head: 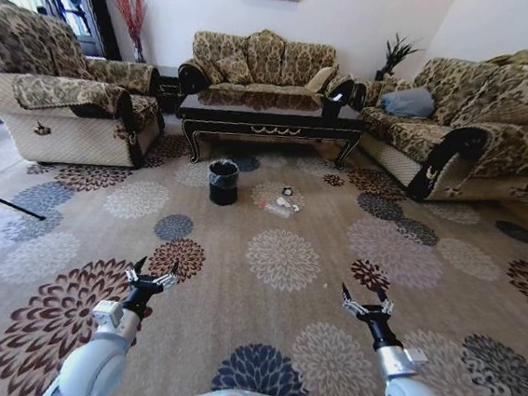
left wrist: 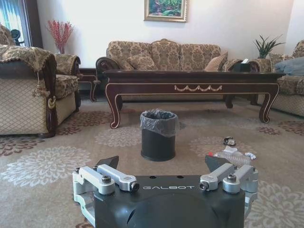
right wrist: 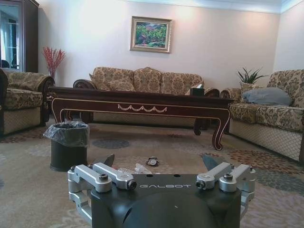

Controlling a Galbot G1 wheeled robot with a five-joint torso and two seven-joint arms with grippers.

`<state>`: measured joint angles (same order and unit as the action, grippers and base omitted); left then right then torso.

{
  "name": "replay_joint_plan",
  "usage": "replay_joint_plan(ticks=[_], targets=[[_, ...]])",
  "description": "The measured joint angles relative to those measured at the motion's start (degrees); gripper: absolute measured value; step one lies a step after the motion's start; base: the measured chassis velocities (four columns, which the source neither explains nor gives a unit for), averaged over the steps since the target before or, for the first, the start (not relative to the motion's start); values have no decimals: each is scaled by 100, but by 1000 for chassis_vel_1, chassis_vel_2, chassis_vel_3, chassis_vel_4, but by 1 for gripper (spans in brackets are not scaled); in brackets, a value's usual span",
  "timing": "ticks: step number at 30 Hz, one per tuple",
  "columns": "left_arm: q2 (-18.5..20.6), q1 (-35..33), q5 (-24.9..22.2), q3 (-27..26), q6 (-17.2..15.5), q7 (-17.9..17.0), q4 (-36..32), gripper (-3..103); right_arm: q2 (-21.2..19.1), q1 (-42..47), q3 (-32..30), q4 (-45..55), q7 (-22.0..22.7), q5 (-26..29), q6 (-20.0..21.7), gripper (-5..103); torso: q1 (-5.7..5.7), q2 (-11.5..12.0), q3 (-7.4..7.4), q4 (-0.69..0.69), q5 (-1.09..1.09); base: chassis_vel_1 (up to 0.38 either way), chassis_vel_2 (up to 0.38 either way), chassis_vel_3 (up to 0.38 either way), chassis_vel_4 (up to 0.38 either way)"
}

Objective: Move to the front of the table and pick up the trash from the floor, then place it into the trash bin.

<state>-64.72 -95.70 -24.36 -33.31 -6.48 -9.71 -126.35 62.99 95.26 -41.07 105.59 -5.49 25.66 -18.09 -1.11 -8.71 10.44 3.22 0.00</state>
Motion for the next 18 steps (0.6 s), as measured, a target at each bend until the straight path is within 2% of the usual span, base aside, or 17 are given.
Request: replay_joint_plan(ticks=[18], targets=[[-8, -28, -8, -9, 10, 8, -29, 100, 57, 55, -17, 14, -36, -59, -45, 100, 73, 422, -347, 0, 0, 0, 0, 0, 0]])
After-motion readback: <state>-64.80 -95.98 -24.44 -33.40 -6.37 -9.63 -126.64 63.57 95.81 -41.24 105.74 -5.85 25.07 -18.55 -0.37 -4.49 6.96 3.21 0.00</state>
